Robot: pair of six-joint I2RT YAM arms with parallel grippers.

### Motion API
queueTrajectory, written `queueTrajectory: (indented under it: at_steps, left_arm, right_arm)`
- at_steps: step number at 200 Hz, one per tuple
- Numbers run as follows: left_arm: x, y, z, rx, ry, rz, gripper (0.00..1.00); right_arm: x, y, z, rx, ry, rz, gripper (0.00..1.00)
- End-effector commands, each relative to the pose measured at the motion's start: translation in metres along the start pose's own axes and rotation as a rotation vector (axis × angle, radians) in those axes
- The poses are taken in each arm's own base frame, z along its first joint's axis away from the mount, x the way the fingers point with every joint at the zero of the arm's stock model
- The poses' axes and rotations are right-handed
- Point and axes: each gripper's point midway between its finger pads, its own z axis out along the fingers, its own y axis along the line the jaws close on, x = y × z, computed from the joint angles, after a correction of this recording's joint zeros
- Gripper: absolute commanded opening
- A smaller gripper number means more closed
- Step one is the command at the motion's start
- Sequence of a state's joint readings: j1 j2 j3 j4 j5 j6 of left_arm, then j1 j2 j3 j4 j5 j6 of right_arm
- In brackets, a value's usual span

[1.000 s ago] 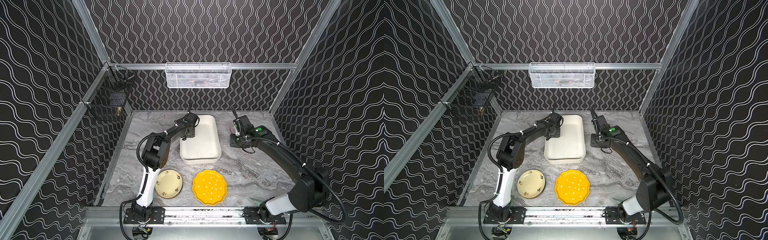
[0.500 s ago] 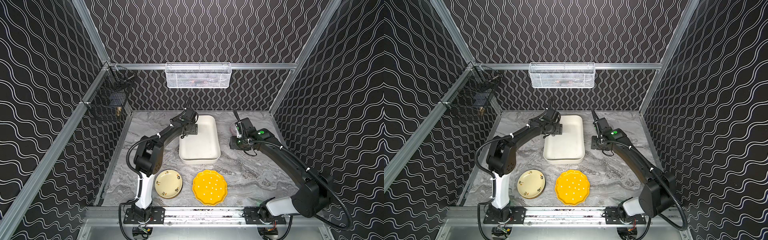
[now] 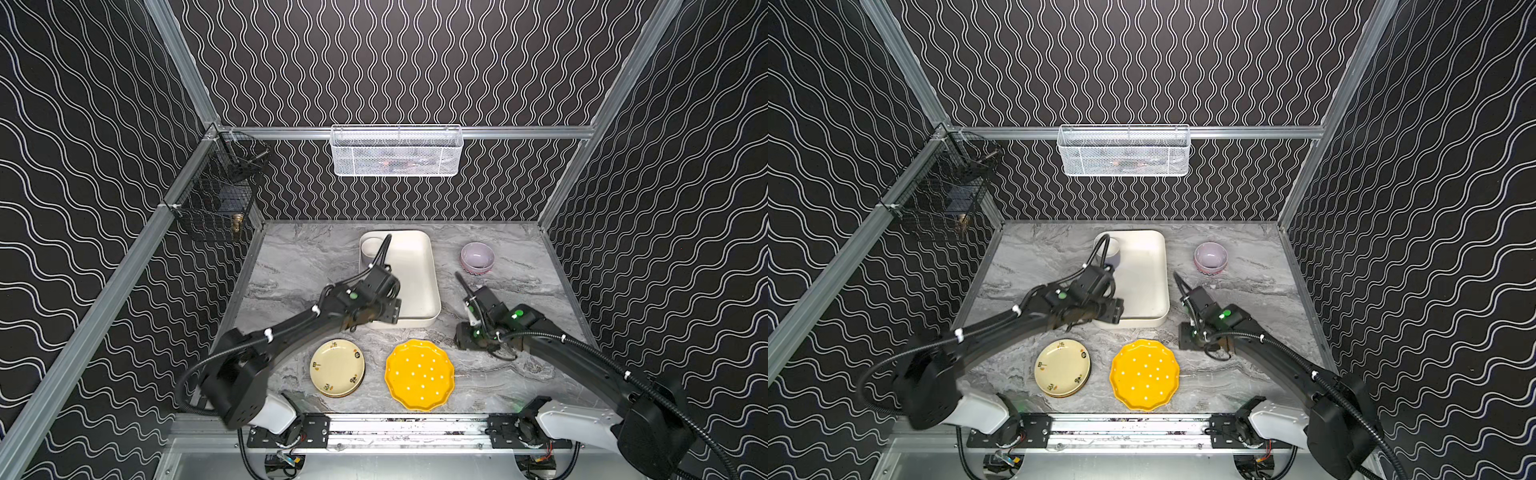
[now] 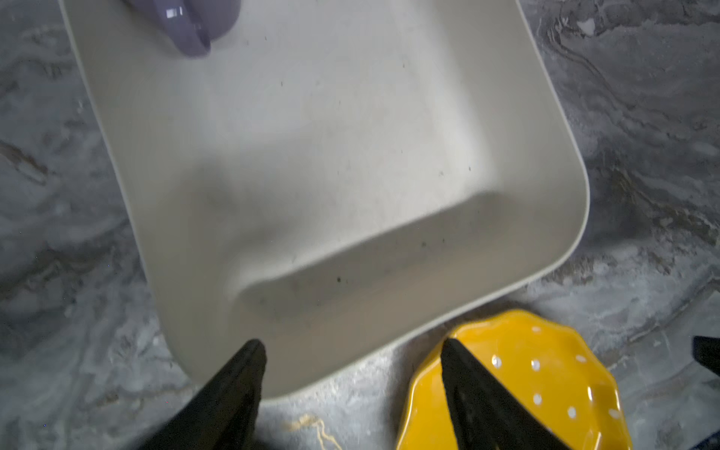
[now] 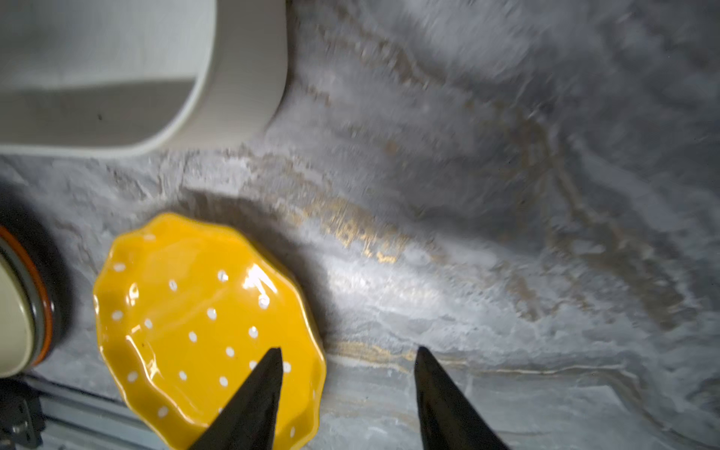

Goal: Place the mixed dishes into the plastic bin
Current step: 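Move both grippers toward the yellow dotted plate nearest the robot, then grip the yellow plate rim with both grippers from opposite sides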

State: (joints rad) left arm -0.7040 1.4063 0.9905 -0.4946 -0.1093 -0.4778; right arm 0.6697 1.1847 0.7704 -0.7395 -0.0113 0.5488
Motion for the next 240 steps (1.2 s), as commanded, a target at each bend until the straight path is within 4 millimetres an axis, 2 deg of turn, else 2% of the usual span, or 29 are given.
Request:
queueTrajectory:
  at_steps: [1, 24, 47, 71, 101, 125, 138, 153, 176, 208, 240]
  left_arm:
    - [0.024, -0.018, -0.011, 0.077, -0.021, -0.071, 0.73]
    - [0.059, -0.03, -0.015, 0.092, 0.005, -0.051, 0.72]
    - [0.085, -0.036, -0.009, 0.078, 0.051, -0.018, 0.66]
    - [0.096, -0.033, -0.005, 0.032, 0.058, -0.003, 0.62]
    - [0.104, -0.027, 0.001, 0.01, 0.071, -0.009, 0.62]
    - [0.113, -0.03, 0.006, 0.029, 0.097, -0.014, 0.61]
    - [0.12, -0.033, 0.009, 0.041, 0.111, -0.016, 0.62]
    - [0.126, -0.033, 0.013, 0.04, 0.125, -0.015, 0.63]
    - [0.134, -0.037, 0.018, 0.067, 0.141, -0.026, 0.65]
    - [0.143, -0.039, 0.023, 0.09, 0.157, -0.043, 0.72]
    - [0.152, -0.04, 0.029, 0.12, 0.172, -0.05, 0.87]
  right_arm:
    - [0.008, 0.013, 0.008, -0.043, -0.032, 0.06, 0.56]
    - [0.026, 0.018, 0.017, -0.088, -0.023, 0.077, 0.55]
    - [0.04, 0.019, 0.026, -0.121, -0.014, 0.096, 0.54]
    - [0.049, 0.016, 0.031, -0.117, -0.007, 0.101, 0.54]
    - [0.057, 0.015, 0.035, -0.142, 0.0, 0.11, 0.54]
    - [0.062, 0.014, 0.038, -0.155, 0.005, 0.113, 0.53]
    - [0.064, 0.013, 0.041, -0.155, 0.007, 0.114, 0.5]
    - [0.067, 0.012, 0.045, -0.16, 0.017, 0.112, 0.39]
    - [0.07, 0.011, 0.051, -0.161, 0.03, 0.114, 0.29]
    - [0.073, 0.009, 0.057, -0.166, 0.03, 0.126, 0.23]
    - [0.075, 0.011, 0.058, -0.19, 0.026, 0.125, 0.21]
